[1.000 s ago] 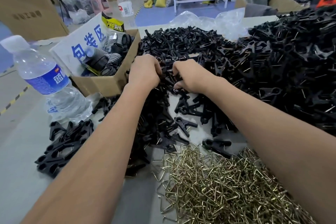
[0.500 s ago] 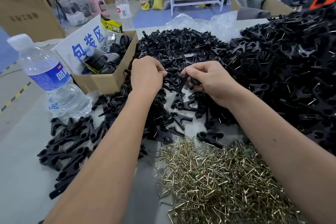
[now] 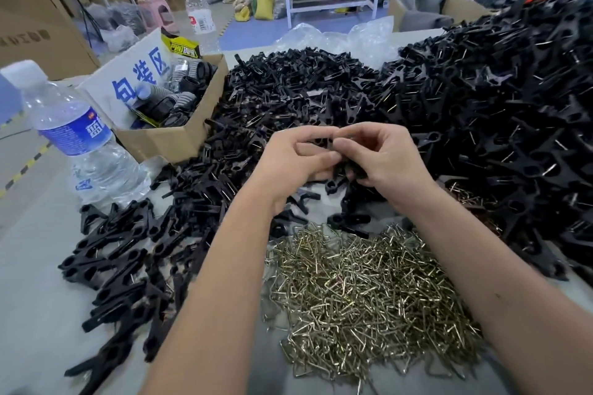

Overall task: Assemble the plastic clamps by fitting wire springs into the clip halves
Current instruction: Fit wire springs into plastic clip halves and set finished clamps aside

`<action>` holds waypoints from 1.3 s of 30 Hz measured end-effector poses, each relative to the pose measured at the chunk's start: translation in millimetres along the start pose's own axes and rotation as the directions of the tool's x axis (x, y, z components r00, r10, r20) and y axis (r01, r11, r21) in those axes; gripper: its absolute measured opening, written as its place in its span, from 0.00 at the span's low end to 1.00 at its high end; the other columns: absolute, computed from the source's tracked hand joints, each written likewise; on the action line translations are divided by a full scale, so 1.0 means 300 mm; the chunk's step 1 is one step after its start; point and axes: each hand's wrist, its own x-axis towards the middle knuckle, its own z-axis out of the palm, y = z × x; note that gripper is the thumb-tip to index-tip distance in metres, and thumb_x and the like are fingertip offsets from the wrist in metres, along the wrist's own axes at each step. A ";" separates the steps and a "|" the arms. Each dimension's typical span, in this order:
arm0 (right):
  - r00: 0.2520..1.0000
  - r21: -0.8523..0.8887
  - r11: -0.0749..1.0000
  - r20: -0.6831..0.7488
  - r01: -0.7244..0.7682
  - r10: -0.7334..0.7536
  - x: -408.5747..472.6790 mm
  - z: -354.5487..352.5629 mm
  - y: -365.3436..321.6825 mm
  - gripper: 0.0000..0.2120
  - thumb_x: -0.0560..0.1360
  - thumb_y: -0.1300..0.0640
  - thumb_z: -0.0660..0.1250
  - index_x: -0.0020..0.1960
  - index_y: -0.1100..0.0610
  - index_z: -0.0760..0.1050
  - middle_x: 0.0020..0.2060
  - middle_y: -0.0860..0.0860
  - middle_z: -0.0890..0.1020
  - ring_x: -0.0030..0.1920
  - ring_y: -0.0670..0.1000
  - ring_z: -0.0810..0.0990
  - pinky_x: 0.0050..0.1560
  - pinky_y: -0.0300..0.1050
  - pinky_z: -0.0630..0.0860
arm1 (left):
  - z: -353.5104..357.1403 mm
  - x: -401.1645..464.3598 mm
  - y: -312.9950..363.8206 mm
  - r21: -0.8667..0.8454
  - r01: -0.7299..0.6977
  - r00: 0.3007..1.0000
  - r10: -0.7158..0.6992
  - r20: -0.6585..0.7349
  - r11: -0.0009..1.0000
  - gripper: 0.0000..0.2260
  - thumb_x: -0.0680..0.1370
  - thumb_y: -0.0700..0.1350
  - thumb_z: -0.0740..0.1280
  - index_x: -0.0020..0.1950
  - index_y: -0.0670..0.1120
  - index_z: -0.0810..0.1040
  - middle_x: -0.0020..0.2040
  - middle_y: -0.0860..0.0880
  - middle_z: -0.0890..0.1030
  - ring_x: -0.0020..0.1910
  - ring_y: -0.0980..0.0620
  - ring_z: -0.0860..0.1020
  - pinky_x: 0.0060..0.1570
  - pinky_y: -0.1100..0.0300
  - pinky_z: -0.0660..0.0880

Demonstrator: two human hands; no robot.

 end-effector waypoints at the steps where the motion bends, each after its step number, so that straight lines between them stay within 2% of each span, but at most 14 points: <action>1: 1.000 0.031 1.000 -0.019 0.002 -0.001 -0.011 -0.004 0.000 0.06 0.76 0.54 0.78 0.51 0.52 0.83 0.36 0.53 0.86 0.30 0.48 0.81 0.25 0.37 0.73 | 0.006 -0.011 -0.007 -0.055 0.013 1.000 -0.014 -0.016 0.998 0.14 0.77 0.34 0.74 0.61 0.47 0.85 0.40 0.49 0.86 0.41 0.52 0.85 0.46 0.59 0.82; 4: 0.997 0.060 0.998 -0.079 0.004 0.001 -0.046 -0.030 -0.007 0.16 0.67 0.50 0.81 0.50 0.54 0.82 0.40 0.54 0.87 0.36 0.51 0.86 0.33 0.38 0.79 | 0.009 -0.027 -0.044 -0.142 -0.009 0.994 -0.006 -0.106 0.990 0.14 0.76 0.37 0.77 0.60 0.47 0.86 0.36 0.52 0.80 0.39 0.55 0.81 0.45 0.59 0.81; 7: 0.997 0.055 0.998 -0.078 -0.010 0.014 -0.091 -0.055 -0.002 0.11 0.66 0.55 0.82 0.46 0.51 0.85 0.43 0.54 0.88 0.46 0.57 0.88 0.44 0.53 0.86 | 0.018 -0.050 -0.071 -0.144 -0.094 0.986 0.072 -0.149 0.985 0.09 0.76 0.39 0.76 0.56 0.47 0.87 0.41 0.46 0.83 0.39 0.53 0.82 0.33 0.63 0.78; 9: 0.997 0.081 0.997 -0.075 0.019 -0.013 -0.122 -0.058 0.005 0.08 0.68 0.58 0.81 0.45 0.49 0.87 0.44 0.53 0.88 0.47 0.57 0.89 0.45 0.57 0.87 | 0.031 -0.057 -0.082 -0.149 -0.128 0.983 0.106 -0.148 0.981 0.08 0.79 0.41 0.74 0.57 0.48 0.86 0.43 0.46 0.86 0.38 0.53 0.81 0.29 0.64 0.75; 11: 0.994 0.082 0.994 -0.090 0.068 -0.060 -0.145 -0.054 0.004 0.08 0.72 0.58 0.78 0.49 0.49 0.87 0.45 0.51 0.89 0.48 0.55 0.88 0.47 0.51 0.87 | 0.039 -0.062 -0.088 -0.150 -0.120 0.985 0.100 -0.138 0.981 0.08 0.81 0.42 0.71 0.60 0.47 0.85 0.44 0.47 0.86 0.35 0.54 0.79 0.26 0.65 0.71; 14: 0.993 0.063 0.995 -0.098 0.076 -0.070 -0.158 -0.056 0.006 0.10 0.79 0.61 0.72 0.60 0.55 0.83 0.48 0.51 0.89 0.48 0.55 0.88 0.36 0.39 0.84 | 0.047 -0.069 -0.098 -0.119 -0.102 0.989 0.087 -0.123 0.988 0.08 0.81 0.43 0.71 0.59 0.47 0.84 0.38 0.48 0.83 0.27 0.56 0.72 0.23 0.67 0.65; 17: 0.992 0.079 0.994 -0.108 0.081 -0.072 -0.162 -0.047 0.016 0.09 0.80 0.62 0.71 0.60 0.58 0.82 0.47 0.54 0.88 0.46 0.55 0.88 0.40 0.43 0.85 | 0.047 -0.075 -0.094 -0.145 -0.109 0.988 0.090 -0.128 0.983 0.07 0.82 0.43 0.70 0.58 0.46 0.85 0.34 0.50 0.74 0.24 0.58 0.65 0.23 0.68 0.61; 21: 0.993 0.081 0.993 -0.084 0.090 -0.083 -0.166 -0.026 0.023 0.11 0.79 0.66 0.71 0.61 0.60 0.82 0.47 0.55 0.88 0.46 0.54 0.89 0.49 0.44 0.85 | 0.043 -0.081 -0.087 -0.118 -0.067 0.992 0.054 -0.112 0.991 0.13 0.86 0.48 0.62 0.61 0.45 0.83 0.36 0.46 0.65 0.28 0.56 0.60 0.26 0.64 0.57; 25: 0.992 0.072 0.991 -0.068 0.110 -0.105 -0.173 -0.014 0.030 0.12 0.78 0.66 0.73 0.61 0.58 0.82 0.45 0.55 0.88 0.44 0.55 0.89 0.42 0.43 0.84 | 0.067 -0.080 -0.088 -0.149 0.001 0.988 -0.024 -0.151 0.989 0.18 0.89 0.50 0.54 0.59 0.43 0.81 0.34 0.55 0.64 0.30 0.57 0.60 0.27 0.63 0.59; 28: 0.989 0.081 0.990 -0.103 0.112 -0.104 -0.178 -0.005 0.033 0.10 0.77 0.65 0.75 0.58 0.57 0.83 0.43 0.54 0.88 0.43 0.56 0.89 0.35 0.44 0.83 | 0.070 -0.077 -0.089 -0.217 -0.028 0.989 -0.005 -0.148 0.976 0.16 0.87 0.42 0.54 0.57 0.41 0.81 0.34 0.54 0.69 0.31 0.56 0.63 0.28 0.63 0.61; 31: 0.977 -0.016 0.991 -0.163 0.134 -0.135 -0.177 -0.008 0.040 0.09 0.75 0.60 0.78 0.54 0.53 0.85 0.43 0.49 0.89 0.43 0.52 0.89 0.38 0.44 0.84 | 0.065 -0.081 -0.090 -0.185 -0.059 0.995 0.044 -0.088 0.981 0.13 0.87 0.39 0.58 0.57 0.43 0.83 0.38 0.52 0.79 0.36 0.57 0.75 0.34 0.64 0.72; 34: 0.971 -0.011 0.990 -0.194 0.143 -0.142 -0.173 -0.013 0.044 0.09 0.74 0.60 0.78 0.53 0.51 0.86 0.43 0.48 0.89 0.44 0.50 0.89 0.41 0.43 0.84 | 0.060 -0.085 -0.094 -0.174 -0.069 0.997 0.064 -0.032 0.982 0.10 0.84 0.37 0.64 0.59 0.44 0.84 0.46 0.47 0.86 0.41 0.54 0.82 0.39 0.64 0.78; 37: 0.970 -0.013 0.989 -0.192 0.148 -0.148 -0.169 -0.014 0.047 0.09 0.75 0.61 0.78 0.53 0.51 0.86 0.44 0.47 0.89 0.43 0.48 0.88 0.42 0.39 0.82 | 0.061 -0.086 -0.098 -0.190 -0.044 0.999 0.041 -0.020 0.981 0.10 0.82 0.37 0.67 0.62 0.42 0.84 0.53 0.42 0.87 0.46 0.48 0.86 0.41 0.61 0.82; 39: 0.972 -0.015 0.989 -0.179 0.148 -0.149 -0.170 -0.013 0.047 0.09 0.75 0.62 0.78 0.52 0.50 0.87 0.43 0.47 0.89 0.40 0.47 0.87 0.41 0.38 0.82 | 0.065 -0.088 -0.098 -0.213 -0.035 0.999 0.033 -0.012 0.976 0.10 0.82 0.36 0.68 0.62 0.41 0.84 0.53 0.42 0.87 0.46 0.47 0.87 0.41 0.60 0.83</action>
